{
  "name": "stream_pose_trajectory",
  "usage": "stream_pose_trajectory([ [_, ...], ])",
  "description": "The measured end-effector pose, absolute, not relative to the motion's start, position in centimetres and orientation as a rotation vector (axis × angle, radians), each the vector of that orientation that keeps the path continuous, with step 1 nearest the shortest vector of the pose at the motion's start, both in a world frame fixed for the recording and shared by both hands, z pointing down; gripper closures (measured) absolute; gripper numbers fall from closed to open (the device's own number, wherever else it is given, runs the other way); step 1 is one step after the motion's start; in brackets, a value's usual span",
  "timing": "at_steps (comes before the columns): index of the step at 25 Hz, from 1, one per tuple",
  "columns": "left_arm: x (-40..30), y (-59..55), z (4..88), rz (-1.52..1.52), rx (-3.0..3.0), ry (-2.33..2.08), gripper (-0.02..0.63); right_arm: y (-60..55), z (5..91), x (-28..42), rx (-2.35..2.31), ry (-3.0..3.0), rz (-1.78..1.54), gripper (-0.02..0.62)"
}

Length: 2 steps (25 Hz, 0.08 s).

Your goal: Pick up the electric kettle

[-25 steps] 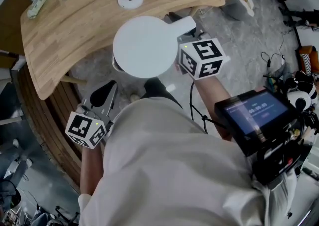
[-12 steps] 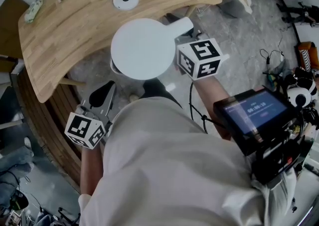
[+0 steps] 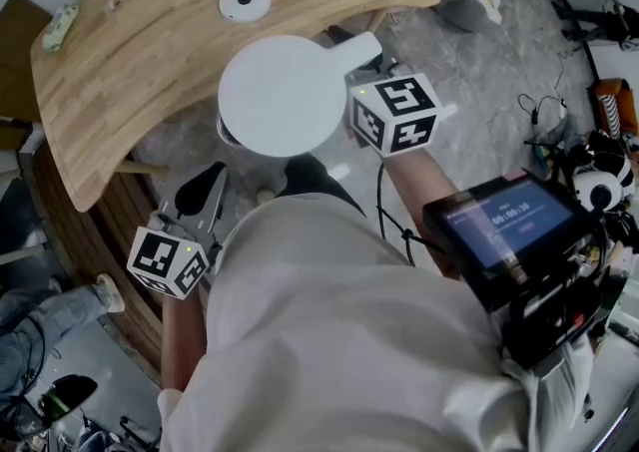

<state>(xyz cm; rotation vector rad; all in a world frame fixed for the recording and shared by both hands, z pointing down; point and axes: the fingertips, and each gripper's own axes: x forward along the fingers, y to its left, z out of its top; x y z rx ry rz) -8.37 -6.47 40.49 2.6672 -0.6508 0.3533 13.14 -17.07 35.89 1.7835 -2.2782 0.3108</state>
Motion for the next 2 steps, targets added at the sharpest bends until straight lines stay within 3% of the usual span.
stream_pose_trajectory([
  [2,-8.3,-6.43,40.54,0.355,2.668,-0.651,0.589,-17.06,35.95,13.21,1.784,-2.278,0.312,0.554],
])
